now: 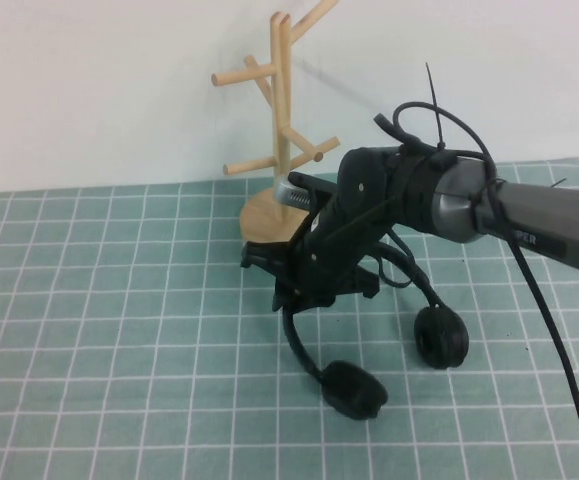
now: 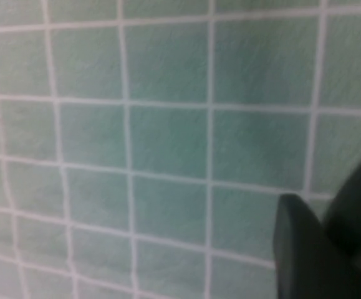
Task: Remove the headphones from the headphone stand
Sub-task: Place the headphones on the table
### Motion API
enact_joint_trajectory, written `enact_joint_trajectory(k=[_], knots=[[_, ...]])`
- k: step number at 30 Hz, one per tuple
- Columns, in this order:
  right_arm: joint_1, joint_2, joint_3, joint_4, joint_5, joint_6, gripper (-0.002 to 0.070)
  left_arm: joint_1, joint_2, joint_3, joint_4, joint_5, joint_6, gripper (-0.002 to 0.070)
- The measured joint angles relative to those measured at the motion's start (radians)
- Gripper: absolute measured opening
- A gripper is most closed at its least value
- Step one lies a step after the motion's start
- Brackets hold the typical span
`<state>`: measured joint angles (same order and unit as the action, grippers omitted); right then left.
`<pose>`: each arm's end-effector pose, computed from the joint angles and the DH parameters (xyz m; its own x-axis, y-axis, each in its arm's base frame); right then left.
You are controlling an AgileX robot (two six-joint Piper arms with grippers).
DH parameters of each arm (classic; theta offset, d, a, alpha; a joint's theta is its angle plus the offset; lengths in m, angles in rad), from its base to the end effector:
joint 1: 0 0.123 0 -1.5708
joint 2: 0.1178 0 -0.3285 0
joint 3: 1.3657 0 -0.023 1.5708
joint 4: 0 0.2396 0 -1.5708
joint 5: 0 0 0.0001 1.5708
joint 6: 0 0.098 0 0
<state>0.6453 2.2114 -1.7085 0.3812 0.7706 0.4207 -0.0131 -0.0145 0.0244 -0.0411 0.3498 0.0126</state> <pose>0.3786 0.3169 0.1994 -0.9864 0.0369 -0.1605 -0.0388 0.8949 0.4447 0.0047 -0.0014 0.1719 -0.2694 -0.0225 -0.9628 0.0197 0.9994 -0.0288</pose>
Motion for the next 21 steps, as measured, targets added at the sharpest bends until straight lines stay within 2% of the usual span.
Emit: enact_joint_trajectory(k=[5, 8, 11, 15, 16, 19, 20, 21], knots=[[-0.002, 0.007, -0.007, -0.048, 0.011, 0.009, 0.0295, 0.000, 0.000, 0.000, 0.000, 0.000, 0.000, -0.0004], [-0.003, 0.004, -0.010, -0.071, 0.030, 0.008, 0.0346, 0.000, 0.000, 0.000, 0.000, 0.000, 0.000, -0.0004], [0.006, -0.039, 0.012, -0.123, 0.050, 0.011, 0.0358, 0.000, 0.000, 0.000, 0.000, 0.000, 0.000, -0.0004], [0.044, -0.198, 0.107, -0.196, 0.058, 0.008, 0.0329, 0.000, 0.000, 0.000, 0.000, 0.000, 0.000, -0.0004], [0.071, -0.430, 0.215, -0.289, 0.066, -0.012, 0.0234, 0.000, 0.000, 0.000, 0.000, 0.000, 0.000, -0.0004], [0.085, -0.546, 0.295, -0.350, 0.149, -0.012, 0.0098, 0.000, 0.000, 0.000, 0.000, 0.000, 0.000, -0.0004], [0.082, -0.442, 0.284, -0.299, 0.128, 0.001, 0.0170, 0.000, 0.000, 0.000, 0.000, 0.000, 0.000, -0.0004], [0.084, -0.477, 0.304, -0.315, 0.151, -0.002, 0.0133, 0.000, 0.000, 0.000, 0.000, 0.000, 0.000, -0.0004]])
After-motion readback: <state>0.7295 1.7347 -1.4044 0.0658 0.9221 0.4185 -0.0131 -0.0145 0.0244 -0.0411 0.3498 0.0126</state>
